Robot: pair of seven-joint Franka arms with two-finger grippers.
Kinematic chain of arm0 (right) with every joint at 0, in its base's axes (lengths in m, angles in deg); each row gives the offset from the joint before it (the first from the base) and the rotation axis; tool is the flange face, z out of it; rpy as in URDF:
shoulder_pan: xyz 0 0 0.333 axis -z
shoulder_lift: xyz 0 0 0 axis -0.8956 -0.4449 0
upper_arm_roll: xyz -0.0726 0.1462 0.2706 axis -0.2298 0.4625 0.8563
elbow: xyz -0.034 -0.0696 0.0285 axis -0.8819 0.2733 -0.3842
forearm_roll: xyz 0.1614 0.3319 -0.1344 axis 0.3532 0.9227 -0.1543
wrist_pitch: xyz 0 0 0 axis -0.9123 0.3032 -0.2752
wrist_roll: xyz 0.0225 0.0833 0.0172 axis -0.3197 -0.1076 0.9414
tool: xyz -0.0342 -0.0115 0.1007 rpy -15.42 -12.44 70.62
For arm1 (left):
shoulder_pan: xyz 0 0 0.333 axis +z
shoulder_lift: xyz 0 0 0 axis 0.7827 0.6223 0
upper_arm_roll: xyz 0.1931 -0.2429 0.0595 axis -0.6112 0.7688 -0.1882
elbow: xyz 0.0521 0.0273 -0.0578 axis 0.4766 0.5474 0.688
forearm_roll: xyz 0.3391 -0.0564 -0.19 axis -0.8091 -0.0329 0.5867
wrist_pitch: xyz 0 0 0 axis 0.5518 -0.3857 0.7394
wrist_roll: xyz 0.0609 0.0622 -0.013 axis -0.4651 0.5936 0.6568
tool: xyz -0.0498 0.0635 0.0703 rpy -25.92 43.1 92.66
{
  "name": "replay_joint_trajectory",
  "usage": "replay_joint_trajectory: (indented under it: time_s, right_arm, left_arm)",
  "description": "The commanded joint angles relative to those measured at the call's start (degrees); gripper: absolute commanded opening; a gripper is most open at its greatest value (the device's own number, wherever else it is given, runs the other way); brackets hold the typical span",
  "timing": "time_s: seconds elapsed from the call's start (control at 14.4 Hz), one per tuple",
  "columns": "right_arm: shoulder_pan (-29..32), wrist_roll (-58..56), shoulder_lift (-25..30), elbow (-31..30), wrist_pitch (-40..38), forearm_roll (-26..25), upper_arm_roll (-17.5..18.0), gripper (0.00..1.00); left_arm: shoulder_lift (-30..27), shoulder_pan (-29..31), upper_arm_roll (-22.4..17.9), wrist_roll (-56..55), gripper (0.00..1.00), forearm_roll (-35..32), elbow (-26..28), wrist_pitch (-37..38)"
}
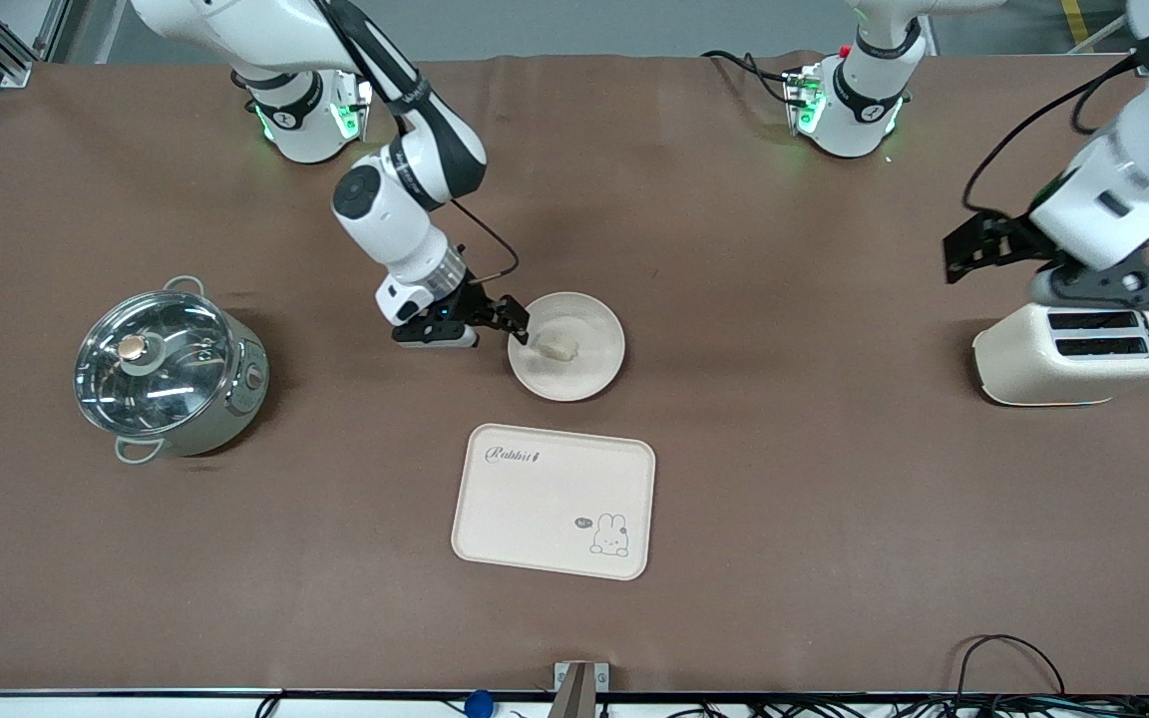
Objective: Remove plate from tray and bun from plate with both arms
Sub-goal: 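Open the right gripper and withdraw it while the left gripper reaches the bun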
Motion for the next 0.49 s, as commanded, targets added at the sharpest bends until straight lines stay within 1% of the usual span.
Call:
replay_joint_trajectory:
  time_s: [0.0, 0.14, 0.21, 0.28, 0.42]
  right_arm:
    - [5.71, 0.01, 6.73, -0.83, -8.66, 0.54, 0.27, 1.00]
    - [9.75, -0.25, 8.23, 1.79, -16.56, -1.21, 0.18, 1.00]
    - [11.77, -0.26, 8.59, 3.64, -19.91, -3.40, 0.10, 1.00]
    - [13.97, -0.17, 9.11, 5.13, -23.77, -6.38, 0.09, 1.00]
    - [19.06, -0.34, 11.04, 8.99, -33.51, -13.49, 0.18, 1.00]
  left_arm:
    - [5.03, -3.62, 2.63, -10.71, 1.00, -0.27, -1.85, -2.05]
    - [7.93, -8.45, 2.64, -18.18, 1.00, -2.28, -1.94, -4.16]
    - [10.03, -10.91, 2.73, -22.92, 1.00, -3.51, -2.03, -4.70]
    - [11.97, -13.11, 2.73, -27.66, 1.00, -3.87, -2.12, -5.14]
    - [15.66, -16.19, 2.73, -37.16, 1.00, -3.79, -2.12, -9.42]
